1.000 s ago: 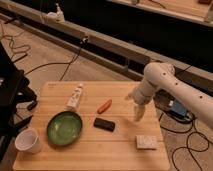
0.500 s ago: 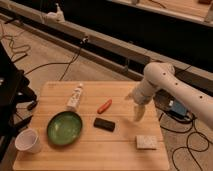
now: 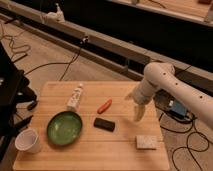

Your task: Drag the ceramic bowl in a circle

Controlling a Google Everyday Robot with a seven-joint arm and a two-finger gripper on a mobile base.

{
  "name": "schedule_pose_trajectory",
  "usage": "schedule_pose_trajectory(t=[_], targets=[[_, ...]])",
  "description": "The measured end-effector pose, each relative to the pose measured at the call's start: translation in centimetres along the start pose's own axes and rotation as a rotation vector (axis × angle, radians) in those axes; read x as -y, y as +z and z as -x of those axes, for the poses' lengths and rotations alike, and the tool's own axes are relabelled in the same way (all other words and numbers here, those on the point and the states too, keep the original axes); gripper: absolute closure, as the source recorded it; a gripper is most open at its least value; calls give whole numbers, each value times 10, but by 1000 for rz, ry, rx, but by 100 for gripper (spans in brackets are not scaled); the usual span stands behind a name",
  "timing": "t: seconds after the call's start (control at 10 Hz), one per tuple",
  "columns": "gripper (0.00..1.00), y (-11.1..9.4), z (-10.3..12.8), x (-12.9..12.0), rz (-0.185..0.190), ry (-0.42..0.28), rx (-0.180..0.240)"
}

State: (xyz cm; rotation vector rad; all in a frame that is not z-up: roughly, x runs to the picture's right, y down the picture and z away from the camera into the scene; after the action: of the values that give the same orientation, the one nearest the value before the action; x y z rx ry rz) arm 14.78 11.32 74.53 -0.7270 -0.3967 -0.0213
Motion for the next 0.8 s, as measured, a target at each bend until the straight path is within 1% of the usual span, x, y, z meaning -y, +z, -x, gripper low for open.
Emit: schedule_pose_trajectory(t=[0.3, 0.5, 0.8], targets=[[20, 3, -1, -3, 2, 4, 5], [20, 5, -7, -6, -2, 10, 9], [20, 8, -9, 6, -31, 0, -12]])
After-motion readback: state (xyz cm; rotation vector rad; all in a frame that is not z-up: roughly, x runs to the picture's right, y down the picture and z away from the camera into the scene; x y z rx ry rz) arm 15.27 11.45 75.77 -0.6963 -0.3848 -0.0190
